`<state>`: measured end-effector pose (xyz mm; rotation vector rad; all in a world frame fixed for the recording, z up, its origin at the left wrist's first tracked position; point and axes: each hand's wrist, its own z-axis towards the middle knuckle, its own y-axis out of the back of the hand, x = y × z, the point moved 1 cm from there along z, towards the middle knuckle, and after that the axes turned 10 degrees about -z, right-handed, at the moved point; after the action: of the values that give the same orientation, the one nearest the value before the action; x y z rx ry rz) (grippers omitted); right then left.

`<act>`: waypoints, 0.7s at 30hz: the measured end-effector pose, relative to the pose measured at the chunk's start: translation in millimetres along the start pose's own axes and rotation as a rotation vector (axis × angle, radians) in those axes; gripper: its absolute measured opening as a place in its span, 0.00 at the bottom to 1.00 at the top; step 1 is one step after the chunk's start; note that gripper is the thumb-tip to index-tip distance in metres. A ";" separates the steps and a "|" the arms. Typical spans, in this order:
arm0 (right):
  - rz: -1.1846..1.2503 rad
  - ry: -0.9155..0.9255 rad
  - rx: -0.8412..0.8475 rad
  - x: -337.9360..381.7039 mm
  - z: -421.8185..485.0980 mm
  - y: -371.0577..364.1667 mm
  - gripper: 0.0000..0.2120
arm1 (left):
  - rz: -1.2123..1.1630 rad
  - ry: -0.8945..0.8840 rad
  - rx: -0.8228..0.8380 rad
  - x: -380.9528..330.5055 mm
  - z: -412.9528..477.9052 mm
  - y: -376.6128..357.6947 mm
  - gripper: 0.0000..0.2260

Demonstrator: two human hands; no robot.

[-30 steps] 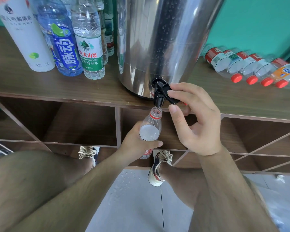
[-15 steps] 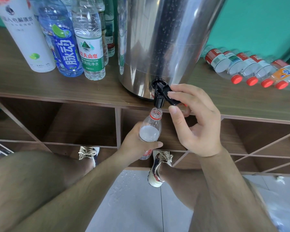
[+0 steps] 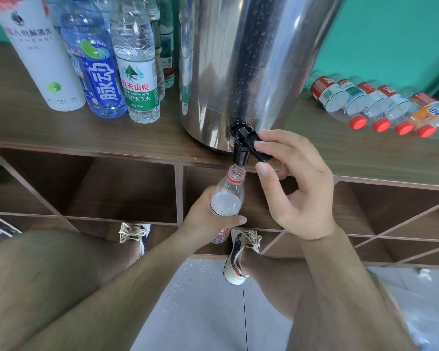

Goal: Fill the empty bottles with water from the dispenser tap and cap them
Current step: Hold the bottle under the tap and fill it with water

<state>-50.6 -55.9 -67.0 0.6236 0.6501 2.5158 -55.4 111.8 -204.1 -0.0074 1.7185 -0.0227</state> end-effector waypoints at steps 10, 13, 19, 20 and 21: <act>-0.003 -0.001 0.002 0.1 -0.9 -0.2 0.10 | -0.005 0.004 -0.008 1.3 0.3 -0.1 0.36; -0.004 0.000 0.003 0.4 -1.1 0.6 0.10 | 0.003 0.004 -0.005 0.1 -0.5 -0.2 0.36; 0.001 -0.009 0.001 0.9 -1.1 0.2 0.10 | 0.005 0.005 -0.008 -1.2 -2.2 -0.5 0.36; 0.001 -0.010 0.001 0.9 -1.0 0.1 0.11 | 0.008 0.006 -0.009 -1.6 -2.4 -0.4 0.35; 0.000 -0.012 0.001 0.8 -0.9 0.3 0.11 | 0.010 0.006 -0.008 -2.1 -2.3 -0.5 0.35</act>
<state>-51.8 -55.9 -67.3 0.6385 0.6470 2.5102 -57.4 111.3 -201.7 -0.0044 1.7242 -0.0083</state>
